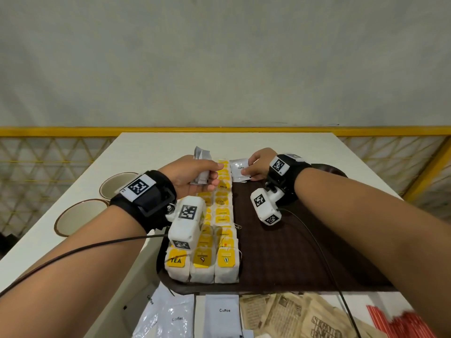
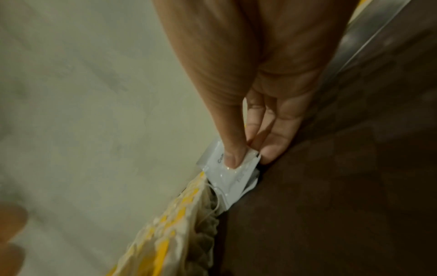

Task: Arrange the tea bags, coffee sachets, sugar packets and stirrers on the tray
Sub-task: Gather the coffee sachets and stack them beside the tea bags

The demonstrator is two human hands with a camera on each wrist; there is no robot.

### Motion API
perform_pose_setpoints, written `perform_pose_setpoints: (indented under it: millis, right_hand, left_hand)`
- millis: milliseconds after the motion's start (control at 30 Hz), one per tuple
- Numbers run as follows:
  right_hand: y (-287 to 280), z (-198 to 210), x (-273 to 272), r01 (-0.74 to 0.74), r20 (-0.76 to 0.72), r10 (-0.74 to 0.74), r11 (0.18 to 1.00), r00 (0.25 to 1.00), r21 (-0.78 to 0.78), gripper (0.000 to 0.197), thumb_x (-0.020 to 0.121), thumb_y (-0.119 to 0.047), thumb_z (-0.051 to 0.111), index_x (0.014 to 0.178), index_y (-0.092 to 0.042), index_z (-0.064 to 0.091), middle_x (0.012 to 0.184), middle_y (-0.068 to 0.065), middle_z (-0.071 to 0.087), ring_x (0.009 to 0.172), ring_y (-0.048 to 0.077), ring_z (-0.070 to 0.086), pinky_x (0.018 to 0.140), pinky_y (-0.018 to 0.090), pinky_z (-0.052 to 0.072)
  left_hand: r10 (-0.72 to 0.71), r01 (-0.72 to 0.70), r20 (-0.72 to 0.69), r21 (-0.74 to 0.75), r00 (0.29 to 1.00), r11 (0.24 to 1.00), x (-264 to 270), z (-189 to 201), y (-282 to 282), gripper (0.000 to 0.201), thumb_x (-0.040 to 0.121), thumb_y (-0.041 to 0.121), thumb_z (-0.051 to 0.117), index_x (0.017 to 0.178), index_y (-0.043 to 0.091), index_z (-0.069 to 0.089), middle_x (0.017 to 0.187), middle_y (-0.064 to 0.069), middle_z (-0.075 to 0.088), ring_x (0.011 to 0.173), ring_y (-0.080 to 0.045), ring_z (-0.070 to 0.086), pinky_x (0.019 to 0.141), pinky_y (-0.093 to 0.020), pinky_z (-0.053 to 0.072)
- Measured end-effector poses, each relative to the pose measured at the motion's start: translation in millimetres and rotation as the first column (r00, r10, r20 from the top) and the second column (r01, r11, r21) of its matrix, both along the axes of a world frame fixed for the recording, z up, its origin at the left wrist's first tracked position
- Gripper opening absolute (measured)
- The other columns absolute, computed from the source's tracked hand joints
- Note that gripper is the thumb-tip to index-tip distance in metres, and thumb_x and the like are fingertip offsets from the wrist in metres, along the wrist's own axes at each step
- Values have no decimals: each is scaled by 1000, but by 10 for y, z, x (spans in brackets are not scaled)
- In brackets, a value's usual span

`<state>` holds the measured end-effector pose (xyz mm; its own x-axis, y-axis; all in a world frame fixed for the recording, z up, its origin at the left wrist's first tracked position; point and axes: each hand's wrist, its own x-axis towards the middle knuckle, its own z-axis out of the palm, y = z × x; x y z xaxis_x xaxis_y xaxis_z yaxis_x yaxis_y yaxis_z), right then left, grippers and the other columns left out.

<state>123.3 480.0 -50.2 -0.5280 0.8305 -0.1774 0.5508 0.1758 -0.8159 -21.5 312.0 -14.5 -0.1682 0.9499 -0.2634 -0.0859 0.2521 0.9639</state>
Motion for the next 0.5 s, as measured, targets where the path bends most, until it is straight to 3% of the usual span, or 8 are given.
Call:
perform_pose_setpoints:
  millis: [100, 167, 300, 500]
  right_hand:
    - [26, -11, -21, 4, 69, -5, 1000, 998, 12, 24, 67, -14, 85, 60, -5, 64, 75, 19, 70, 86, 36, 71, 83, 51, 56]
    - [39, -5, -17, 12, 92, -12, 1000, 996, 4, 23, 66, -17, 86, 68, -6, 66, 79, 16, 73, 85, 33, 72, 82, 47, 58]
    - [-16, 25, 7, 23, 62, -21, 999, 998, -41, 31, 67, -11, 86, 83, -5, 60, 82, 19, 71, 78, 31, 73, 81, 47, 58]
    - [-60, 39, -20, 47, 17, -46, 999, 999, -17, 27, 68, -2, 83, 84, -5, 62, 75, 17, 68, 74, 31, 72, 79, 47, 59]
  left_hand:
    - [1, -1, -13, 4, 1000, 1000, 2, -12, -23, 19, 89, 11, 61, 72, 5, 54, 61, -8, 54, 52, -17, 54, 47, -21, 49]
    - [5, -5, -12, 5, 1000, 1000, 4, -13, -36, 18, 89, 11, 61, 73, 5, 54, 62, -8, 54, 53, -17, 54, 47, -21, 49]
    - [20, -20, -15, 2, 1000, 1000, -7, -5, -50, 18, 90, 10, 60, 73, 5, 55, 62, -8, 53, 53, -17, 55, 47, -21, 50]
    - [18, -18, -21, 5, 1000, 1000, -1, -5, -68, 18, 90, 11, 61, 74, 5, 55, 62, -7, 54, 54, -17, 55, 48, -21, 50]
